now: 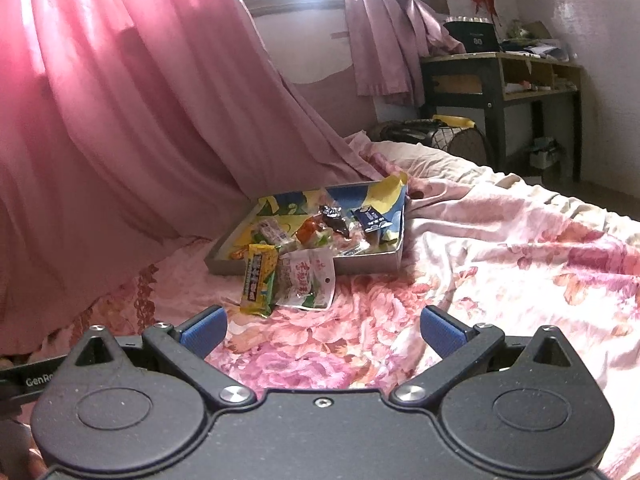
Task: Organize snacks
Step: 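Withdraw both open tools back toward the remaining loose snacks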
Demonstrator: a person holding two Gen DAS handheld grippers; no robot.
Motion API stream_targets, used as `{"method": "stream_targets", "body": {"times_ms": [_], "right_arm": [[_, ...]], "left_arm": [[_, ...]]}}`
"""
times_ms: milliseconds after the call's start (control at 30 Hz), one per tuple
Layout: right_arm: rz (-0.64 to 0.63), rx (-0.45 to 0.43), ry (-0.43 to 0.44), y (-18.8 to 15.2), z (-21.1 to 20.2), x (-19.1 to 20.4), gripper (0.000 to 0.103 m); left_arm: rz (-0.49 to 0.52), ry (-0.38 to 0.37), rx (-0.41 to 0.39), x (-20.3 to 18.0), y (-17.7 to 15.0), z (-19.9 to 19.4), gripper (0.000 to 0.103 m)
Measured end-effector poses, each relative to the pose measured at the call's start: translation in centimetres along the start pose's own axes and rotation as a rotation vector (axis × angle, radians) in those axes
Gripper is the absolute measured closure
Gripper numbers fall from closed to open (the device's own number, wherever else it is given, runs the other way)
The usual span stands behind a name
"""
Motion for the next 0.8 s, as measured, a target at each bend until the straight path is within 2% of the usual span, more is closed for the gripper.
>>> {"method": "stream_targets", "body": {"times_ms": [167, 367, 567, 800], "right_arm": [[-0.029, 0.016, -0.023, -0.4, 0.3, -0.2, 0.001], [-0.051, 0.066, -0.038, -0.9, 1.3, -0.7, 0.001], [-0.053, 0.152, -0.034, -1.4, 3.1, -1.3, 0.001], [-0.09, 0.204, -0.066, -0.6, 5.3, -2.7, 0.001]], "left_arm": [[0.013, 0.0, 0.026, -0.1, -0.2, 0.7, 0.0], [0.096, -0.018, 0.037, -1.1, 0.2, 2.0, 0.0], [0.194, -0.033, 0.051, -2.4, 1.4, 4.4, 0.0], [0.249, -0.011, 0.042, -3.4, 3.2, 8.0, 0.0]]}}
Point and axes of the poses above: each gripper's, at about its wrist camera, not at the fingertips, and z roughly the way its jaws point, x to its left, y to its top, the point moved 10 cm from there along z, roughly the way its jaws point, and after that the axes turned 15 degrees about y, right-handed, at the moved point
